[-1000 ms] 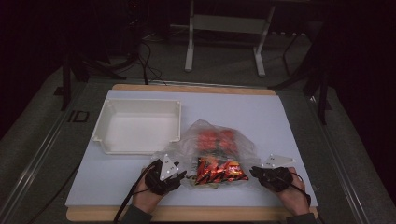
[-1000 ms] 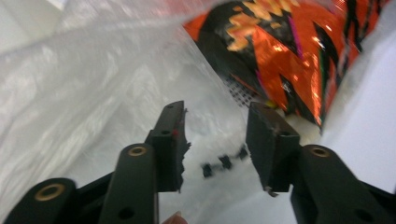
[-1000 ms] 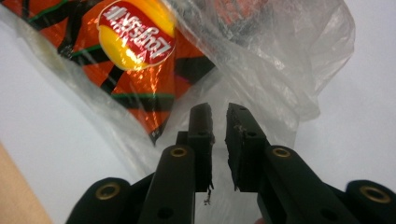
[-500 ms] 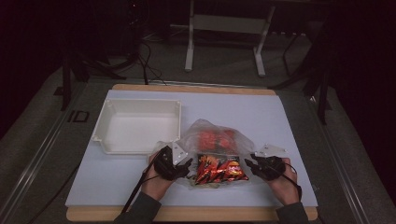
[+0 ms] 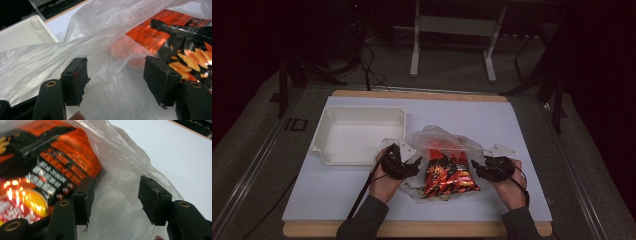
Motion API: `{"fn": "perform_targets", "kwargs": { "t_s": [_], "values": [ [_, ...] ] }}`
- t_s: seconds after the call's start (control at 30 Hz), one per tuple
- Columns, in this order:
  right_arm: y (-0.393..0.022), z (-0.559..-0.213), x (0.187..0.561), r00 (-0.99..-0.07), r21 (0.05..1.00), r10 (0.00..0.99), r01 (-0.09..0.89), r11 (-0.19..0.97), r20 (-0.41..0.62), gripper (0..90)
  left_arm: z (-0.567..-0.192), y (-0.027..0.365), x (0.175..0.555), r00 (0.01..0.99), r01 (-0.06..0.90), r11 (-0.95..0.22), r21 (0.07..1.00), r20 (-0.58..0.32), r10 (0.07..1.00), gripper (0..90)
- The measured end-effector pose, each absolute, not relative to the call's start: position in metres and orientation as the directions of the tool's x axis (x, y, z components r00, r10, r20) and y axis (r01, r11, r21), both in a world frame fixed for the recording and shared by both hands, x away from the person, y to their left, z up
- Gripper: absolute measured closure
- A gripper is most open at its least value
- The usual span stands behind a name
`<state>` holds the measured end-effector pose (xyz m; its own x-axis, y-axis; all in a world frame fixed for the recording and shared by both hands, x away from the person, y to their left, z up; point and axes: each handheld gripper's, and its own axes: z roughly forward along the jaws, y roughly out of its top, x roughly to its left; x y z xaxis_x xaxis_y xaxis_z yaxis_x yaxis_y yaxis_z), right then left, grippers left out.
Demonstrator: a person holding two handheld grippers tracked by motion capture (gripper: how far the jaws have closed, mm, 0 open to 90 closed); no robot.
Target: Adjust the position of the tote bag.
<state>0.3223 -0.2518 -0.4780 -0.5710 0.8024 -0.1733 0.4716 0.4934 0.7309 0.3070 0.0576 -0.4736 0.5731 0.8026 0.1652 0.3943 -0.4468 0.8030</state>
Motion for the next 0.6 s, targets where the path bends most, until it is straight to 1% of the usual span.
{"fn": "perform_targets", "kwargs": {
  "t_s": [0.1,0.17,0.23,0.27,0.37,0.43,0.47,0.53,0.6],
  "values": [
    [-0.25,-0.477,0.328,-0.557,0.739,0.812,0.471,0.481,-0.174,45.7,-0.472,0.05,0.312,0.573,0.392,-0.452,0.801,0.172,0.802,32.8],
    [-0.25,-0.477,0.333,-0.55,0.741,0.819,0.479,0.47,-0.164,48.5,-0.472,0.044,0.315,0.58,0.395,-0.456,0.798,0.169,0.797,31.6],
    [-0.25,-0.478,0.337,-0.546,0.743,0.823,0.485,0.461,-0.154,55.1,-0.474,0.036,0.317,0.591,0.393,-0.473,0.788,0.178,0.787,31.4],
    [-0.251,-0.478,0.339,-0.546,0.743,0.824,0.488,0.458,-0.149,60.8,-0.476,0.033,0.318,0.594,0.397,-0.483,0.78,0.183,0.783,30.8],
    [-0.253,-0.48,0.343,-0.538,0.745,0.834,0.505,0.437,-0.125,73.6,-0.482,0.024,0.324,0.604,0.413,-0.499,0.762,0.181,0.776,29.8],
    [-0.254,-0.48,0.345,-0.538,0.749,0.836,0.51,0.423,-0.107,80.5,-0.486,0.019,0.328,0.616,0.434,-0.498,0.751,0.157,0.772,29.5],
    [-0.255,-0.48,0.345,-0.538,0.749,0.836,0.511,0.423,-0.106,82.7,-0.488,0.017,0.33,0.62,0.444,-0.498,0.745,0.145,0.771,29.7],
    [-0.255,-0.48,0.345,-0.544,0.746,0.833,0.51,0.428,-0.105,83.9,-0.492,0.014,0.333,0.617,0.467,-0.496,0.733,0.132,0.776,30.4],
    [-0.255,-0.479,0.345,-0.543,0.747,0.833,0.51,0.427,-0.105,84.4,-0.495,0.013,0.337,0.605,0.496,-0.489,0.718,0.118,0.787,33.4]
  ]
}}
